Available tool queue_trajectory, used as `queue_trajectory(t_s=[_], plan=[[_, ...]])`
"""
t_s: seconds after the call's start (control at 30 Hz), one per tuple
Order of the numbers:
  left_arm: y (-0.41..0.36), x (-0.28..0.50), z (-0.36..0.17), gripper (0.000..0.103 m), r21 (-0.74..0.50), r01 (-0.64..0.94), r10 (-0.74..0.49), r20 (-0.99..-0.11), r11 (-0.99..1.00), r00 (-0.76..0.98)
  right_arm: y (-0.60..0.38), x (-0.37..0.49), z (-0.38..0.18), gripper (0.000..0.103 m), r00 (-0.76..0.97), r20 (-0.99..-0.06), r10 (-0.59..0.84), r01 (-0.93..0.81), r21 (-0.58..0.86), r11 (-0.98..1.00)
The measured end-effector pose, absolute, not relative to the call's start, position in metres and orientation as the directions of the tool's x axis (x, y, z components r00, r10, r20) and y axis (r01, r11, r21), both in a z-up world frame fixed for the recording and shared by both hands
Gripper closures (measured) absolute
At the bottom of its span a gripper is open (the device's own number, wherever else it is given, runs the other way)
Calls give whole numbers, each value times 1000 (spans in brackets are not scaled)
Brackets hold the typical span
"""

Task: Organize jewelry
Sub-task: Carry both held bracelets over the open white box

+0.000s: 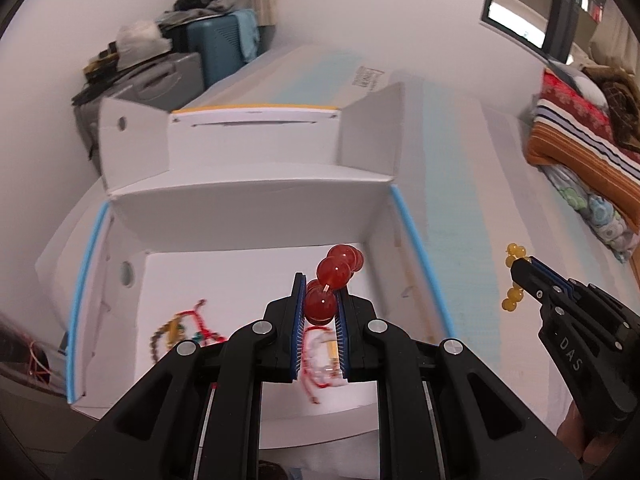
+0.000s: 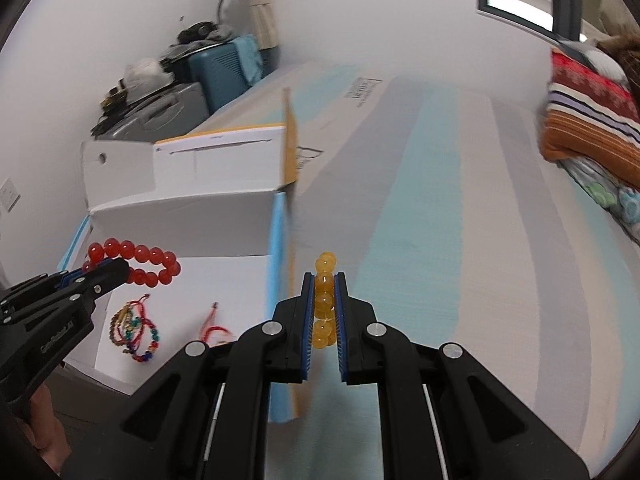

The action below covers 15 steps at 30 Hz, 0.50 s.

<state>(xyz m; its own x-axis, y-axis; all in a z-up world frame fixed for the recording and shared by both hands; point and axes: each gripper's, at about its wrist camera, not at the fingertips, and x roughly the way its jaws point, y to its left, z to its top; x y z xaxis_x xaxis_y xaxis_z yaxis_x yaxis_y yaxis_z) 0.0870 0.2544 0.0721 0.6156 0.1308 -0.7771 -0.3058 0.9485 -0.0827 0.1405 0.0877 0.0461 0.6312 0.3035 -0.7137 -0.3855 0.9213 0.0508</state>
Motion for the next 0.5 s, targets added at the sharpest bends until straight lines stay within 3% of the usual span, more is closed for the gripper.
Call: queue_trajectory(t_s=[0.5], plan=[[332, 72, 31, 90, -52, -421, 186, -843, 906, 505, 178, 136, 7, 94, 510, -789, 342, -508, 44, 860]])
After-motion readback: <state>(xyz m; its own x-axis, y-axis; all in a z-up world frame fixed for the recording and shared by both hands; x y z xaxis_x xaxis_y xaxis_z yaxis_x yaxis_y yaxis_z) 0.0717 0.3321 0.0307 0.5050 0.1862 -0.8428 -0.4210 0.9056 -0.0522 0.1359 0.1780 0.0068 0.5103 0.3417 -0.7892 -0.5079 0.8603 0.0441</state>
